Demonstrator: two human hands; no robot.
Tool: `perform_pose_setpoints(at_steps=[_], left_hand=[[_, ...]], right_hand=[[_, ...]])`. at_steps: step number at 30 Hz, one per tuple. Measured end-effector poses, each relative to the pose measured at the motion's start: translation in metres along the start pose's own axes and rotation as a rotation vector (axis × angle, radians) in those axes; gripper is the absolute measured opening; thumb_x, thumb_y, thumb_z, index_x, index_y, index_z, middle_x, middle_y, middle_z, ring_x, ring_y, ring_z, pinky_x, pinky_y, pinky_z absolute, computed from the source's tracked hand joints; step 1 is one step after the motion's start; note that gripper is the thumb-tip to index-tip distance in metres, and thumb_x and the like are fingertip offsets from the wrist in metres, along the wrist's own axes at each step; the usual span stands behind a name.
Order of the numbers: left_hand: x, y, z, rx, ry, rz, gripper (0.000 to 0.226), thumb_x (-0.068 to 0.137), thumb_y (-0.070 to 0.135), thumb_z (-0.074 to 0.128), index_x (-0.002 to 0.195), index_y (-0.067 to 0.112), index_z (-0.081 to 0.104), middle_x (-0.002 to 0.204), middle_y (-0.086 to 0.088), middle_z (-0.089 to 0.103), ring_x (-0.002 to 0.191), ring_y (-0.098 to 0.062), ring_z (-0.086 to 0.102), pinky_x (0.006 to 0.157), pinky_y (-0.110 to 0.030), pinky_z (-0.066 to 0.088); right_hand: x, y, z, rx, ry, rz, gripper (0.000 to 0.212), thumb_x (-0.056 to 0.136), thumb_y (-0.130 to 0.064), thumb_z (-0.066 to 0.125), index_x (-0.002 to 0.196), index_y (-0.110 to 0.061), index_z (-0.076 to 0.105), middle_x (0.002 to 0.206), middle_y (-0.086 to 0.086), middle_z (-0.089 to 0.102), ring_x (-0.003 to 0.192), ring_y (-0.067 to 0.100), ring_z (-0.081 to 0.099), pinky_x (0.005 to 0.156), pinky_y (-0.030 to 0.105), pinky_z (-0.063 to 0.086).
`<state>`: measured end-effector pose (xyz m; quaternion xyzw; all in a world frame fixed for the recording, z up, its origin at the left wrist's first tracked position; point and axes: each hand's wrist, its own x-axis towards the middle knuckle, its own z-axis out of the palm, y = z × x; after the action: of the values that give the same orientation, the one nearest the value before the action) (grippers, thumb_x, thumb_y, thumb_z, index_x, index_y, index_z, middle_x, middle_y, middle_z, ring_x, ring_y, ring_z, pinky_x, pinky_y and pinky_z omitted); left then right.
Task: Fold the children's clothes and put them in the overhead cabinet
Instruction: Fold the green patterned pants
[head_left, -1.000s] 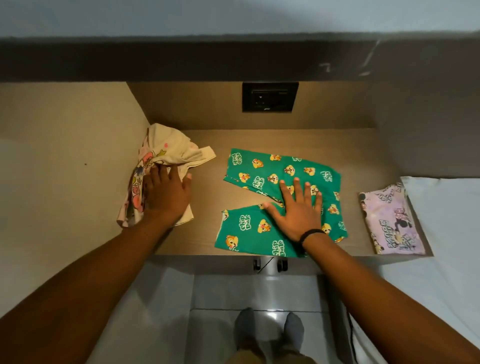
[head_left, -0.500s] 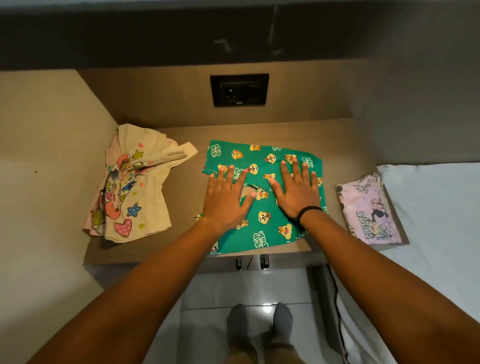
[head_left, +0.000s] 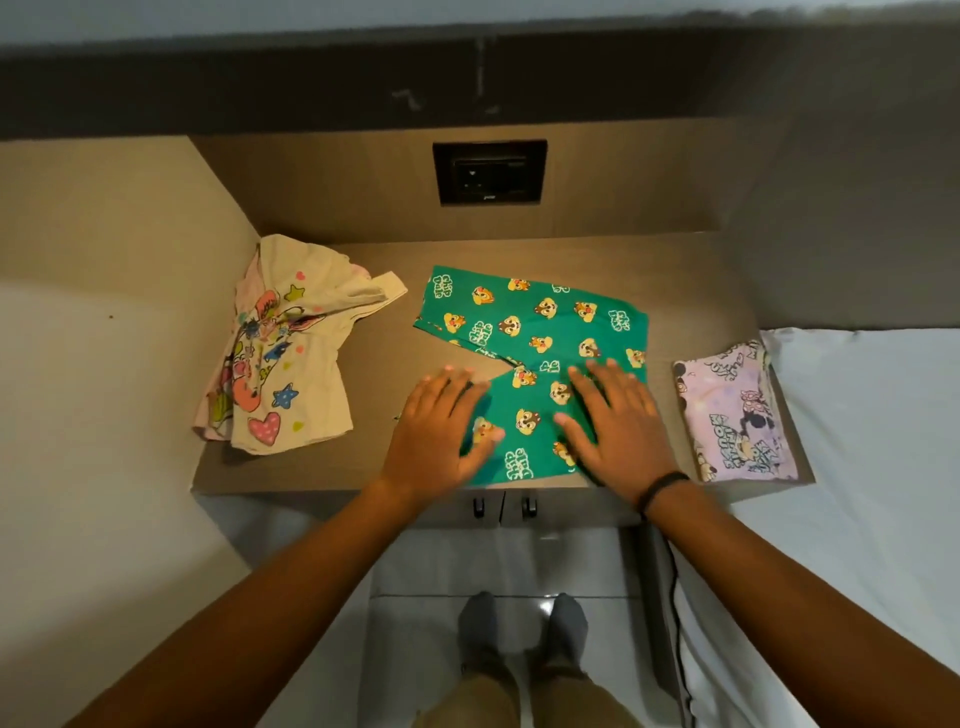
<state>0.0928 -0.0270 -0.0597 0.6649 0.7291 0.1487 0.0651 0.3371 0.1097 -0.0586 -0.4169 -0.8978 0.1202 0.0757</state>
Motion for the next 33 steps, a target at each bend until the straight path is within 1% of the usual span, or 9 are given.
perform_pose_setpoints(at_steps=[4, 9, 13, 15, 17, 21, 26, 30, 33], left_hand=[[-0.079, -0.013, 0.009, 0.133, -0.038, 0.149, 0.078, 0.093, 0.077, 0.057, 0.145, 0.018, 0.060, 0.150, -0.008, 0.058, 0.139, -0.030, 0.052, 0.114, -0.048, 0.045], [-0.099, -0.033, 0.012, 0.026, 0.101, 0.194, 0.030, 0.104, 0.035, 0.060, 0.125, 0.016, 0.071, 0.136, -0.007, 0.070, 0.130, -0.026, 0.063, 0.102, -0.048, 0.057], [-0.091, -0.034, -0.010, -0.062, 0.191, 0.145, 0.024, 0.107, 0.032, 0.060, 0.117, 0.014, 0.071, 0.115, -0.008, 0.075, 0.106, -0.023, 0.071, 0.082, -0.043, 0.059], [-0.070, -0.035, -0.029, -0.067, 0.258, 0.122, 0.023, 0.107, 0.030, 0.060, 0.117, 0.013, 0.071, 0.108, -0.007, 0.074, 0.098, -0.023, 0.069, 0.080, -0.041, 0.056], [-0.032, -0.036, -0.048, -0.019, 0.319, 0.132, 0.023, 0.107, 0.030, 0.059, 0.117, 0.014, 0.071, 0.106, -0.007, 0.074, 0.096, -0.023, 0.066, 0.082, -0.036, 0.051], [0.064, -0.040, -0.071, 0.071, 0.298, 0.054, 0.024, 0.107, 0.037, 0.056, 0.117, 0.019, 0.069, 0.112, -0.006, 0.071, 0.106, -0.028, 0.062, 0.093, -0.045, 0.045], [0.150, -0.035, -0.052, 0.115, 0.186, -0.064, 0.027, 0.104, 0.034, 0.059, 0.129, 0.027, 0.069, 0.130, -0.008, 0.065, 0.127, -0.033, 0.054, 0.106, -0.049, 0.039], [0.168, 0.000, -0.012, 0.062, 0.070, -0.347, 0.056, 0.108, 0.037, 0.051, 0.161, 0.023, 0.039, 0.170, -0.016, 0.030, 0.160, -0.038, 0.018, 0.130, -0.052, 0.012], [0.147, 0.038, 0.026, -0.012, 0.014, -0.497, 0.072, 0.110, 0.053, 0.031, 0.168, 0.013, 0.017, 0.175, -0.018, 0.011, 0.163, -0.036, 0.005, 0.131, -0.052, 0.004]], right_hand=[[-0.065, 0.012, 0.013, -0.022, -0.030, -0.212, 0.071, 0.096, -0.068, 0.046, 0.147, -0.019, 0.052, 0.145, 0.011, 0.053, 0.134, 0.030, 0.048, 0.110, 0.054, 0.042], [-0.070, 0.017, 0.017, 0.044, 0.077, -0.300, 0.042, 0.101, -0.050, 0.047, 0.116, -0.019, 0.071, 0.122, 0.004, 0.067, 0.114, 0.026, 0.063, 0.095, 0.048, 0.051], [-0.067, 0.010, 0.000, 0.110, 0.123, -0.349, 0.034, 0.104, -0.043, 0.047, 0.105, -0.018, 0.070, 0.104, 0.002, 0.072, 0.096, 0.023, 0.066, 0.083, 0.038, 0.051], [-0.056, 0.005, -0.016, 0.167, 0.175, -0.333, 0.027, 0.103, -0.037, 0.051, 0.106, -0.017, 0.068, 0.101, 0.002, 0.071, 0.091, 0.023, 0.066, 0.077, 0.036, 0.052], [-0.036, 0.000, -0.033, 0.198, 0.235, -0.301, 0.025, 0.103, -0.033, 0.053, 0.109, -0.015, 0.069, 0.103, 0.003, 0.072, 0.091, 0.021, 0.067, 0.076, 0.035, 0.053], [0.019, 0.007, -0.058, 0.224, 0.294, -0.156, 0.014, 0.102, -0.028, 0.060, 0.105, -0.016, 0.067, 0.103, 0.005, 0.069, 0.092, 0.024, 0.062, 0.074, 0.037, 0.049], [0.080, 0.036, -0.051, 0.075, 0.170, 0.064, 0.013, 0.098, -0.032, 0.063, 0.101, -0.020, 0.067, 0.107, 0.007, 0.065, 0.099, 0.029, 0.059, 0.085, 0.040, 0.045], [0.104, 0.045, -0.034, -0.022, 0.055, 0.161, 0.020, 0.100, -0.034, 0.059, 0.113, -0.023, 0.067, 0.120, 0.007, 0.065, 0.115, 0.029, 0.057, 0.098, 0.044, 0.045], [0.114, 0.039, -0.019, -0.033, 0.027, -0.077, 0.034, 0.104, -0.032, 0.051, 0.135, -0.022, 0.057, 0.144, 0.007, 0.056, 0.138, 0.028, 0.047, 0.113, 0.048, 0.040]])
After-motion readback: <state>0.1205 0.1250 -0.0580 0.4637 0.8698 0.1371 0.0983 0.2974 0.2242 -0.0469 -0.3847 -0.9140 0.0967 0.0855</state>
